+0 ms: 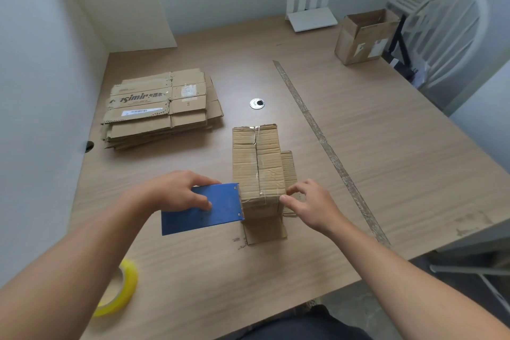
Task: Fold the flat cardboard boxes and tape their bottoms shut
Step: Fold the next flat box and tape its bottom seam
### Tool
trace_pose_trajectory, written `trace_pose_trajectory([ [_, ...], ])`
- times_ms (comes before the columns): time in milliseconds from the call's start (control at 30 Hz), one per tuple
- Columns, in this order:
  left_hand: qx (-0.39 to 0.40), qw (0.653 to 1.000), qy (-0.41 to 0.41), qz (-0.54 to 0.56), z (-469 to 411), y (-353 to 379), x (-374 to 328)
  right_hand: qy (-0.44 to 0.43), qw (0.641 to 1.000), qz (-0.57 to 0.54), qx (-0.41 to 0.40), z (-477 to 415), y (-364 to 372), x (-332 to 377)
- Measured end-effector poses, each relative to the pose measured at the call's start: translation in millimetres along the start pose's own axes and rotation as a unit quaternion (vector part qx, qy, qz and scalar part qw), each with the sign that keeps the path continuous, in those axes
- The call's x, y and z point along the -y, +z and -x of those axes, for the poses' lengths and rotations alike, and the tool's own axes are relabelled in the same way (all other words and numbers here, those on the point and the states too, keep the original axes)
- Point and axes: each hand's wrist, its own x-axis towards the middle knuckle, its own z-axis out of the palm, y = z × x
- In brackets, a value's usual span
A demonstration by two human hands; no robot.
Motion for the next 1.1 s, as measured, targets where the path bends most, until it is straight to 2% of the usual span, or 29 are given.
trace_pose_trajectory([
  [100,0.002,1.000,0.000,0.000,-2,1,2,-0.006,0.999,0.031,-0.004,-4,6,2],
  [333,0.002,1.000,0.005,0.001,-7,1,2,-0.097,0.979,0.165,-0.062,-3,14,2],
  [567,-0.017,1.000,0.024,0.010,-4,6,3,-0.091,0.961,0.251,-0.075,-10,10,10],
  [667,-0.021,0.999,0.029,0.019,-3,9,5,-0.162,0.950,0.265,-0.022,-19,6,12],
  [767,-0.029,0.999,0.030,0.023,-4,13,8,-0.240,0.915,0.319,0.057,-35,4,17],
  [833,-0.035,0.999,0.029,0.022,-5,14,9,-0.290,0.901,0.312,0.086,-44,3,21],
  [900,-0.036,0.999,0.027,0.026,-6,14,12,-0.327,0.901,0.272,0.084,-48,2,26],
  [967,-0.037,0.998,0.030,0.040,-6,16,14,-0.367,0.896,0.245,0.050,-51,3,26],
  [1100,-0.044,0.996,0.037,0.063,-6,21,18,-0.403,0.876,0.265,-0.019,-50,10,23],
])
